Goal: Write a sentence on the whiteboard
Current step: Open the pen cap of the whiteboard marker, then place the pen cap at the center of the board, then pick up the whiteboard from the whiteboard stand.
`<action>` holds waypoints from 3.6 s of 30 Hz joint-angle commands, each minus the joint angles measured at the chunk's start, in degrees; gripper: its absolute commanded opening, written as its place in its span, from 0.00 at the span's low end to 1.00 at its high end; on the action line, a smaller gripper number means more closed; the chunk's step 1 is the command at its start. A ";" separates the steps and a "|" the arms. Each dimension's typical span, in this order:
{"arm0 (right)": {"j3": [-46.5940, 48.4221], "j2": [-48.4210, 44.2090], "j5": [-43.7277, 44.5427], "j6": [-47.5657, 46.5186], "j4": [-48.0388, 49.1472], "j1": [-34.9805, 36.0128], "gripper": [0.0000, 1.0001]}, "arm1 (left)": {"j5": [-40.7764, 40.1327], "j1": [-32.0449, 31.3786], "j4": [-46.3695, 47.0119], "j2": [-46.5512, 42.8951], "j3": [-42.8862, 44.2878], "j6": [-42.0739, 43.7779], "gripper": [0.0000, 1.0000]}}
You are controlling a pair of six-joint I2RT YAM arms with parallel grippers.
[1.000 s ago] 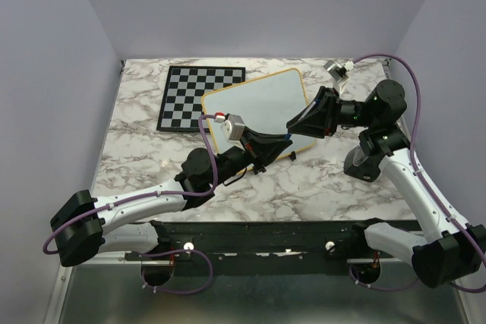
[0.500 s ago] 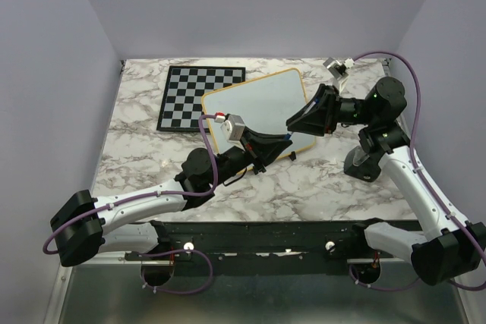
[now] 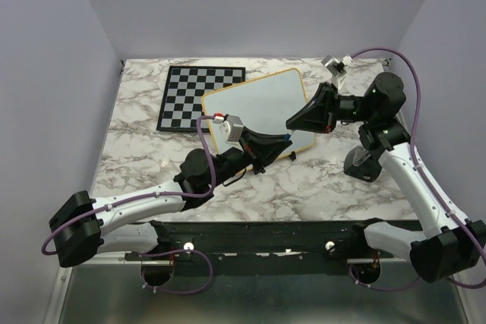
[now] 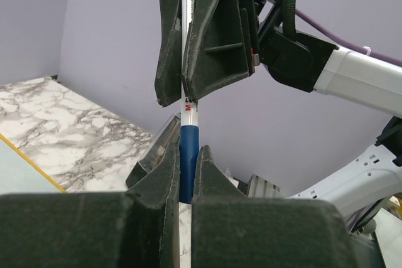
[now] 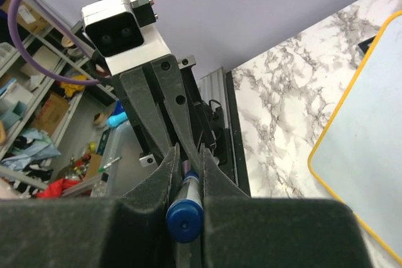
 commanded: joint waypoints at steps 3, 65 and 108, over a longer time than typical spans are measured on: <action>11.72 4.69 -3.90 0.48 -1.08 -6.61 0.00 | 1.56 0.26 -8.76 -6.84 -3.36 5.00 0.00; -2.23 -15.16 22.47 -36.79 -27.09 -21.21 0.01 | -12.24 -8.26 -28.56 40.55 16.33 -7.30 0.48; -10.06 -13.75 -8.82 -44.17 -21.29 -21.48 0.01 | -9.35 26.97 -54.66 -30.32 -6.45 -5.19 0.99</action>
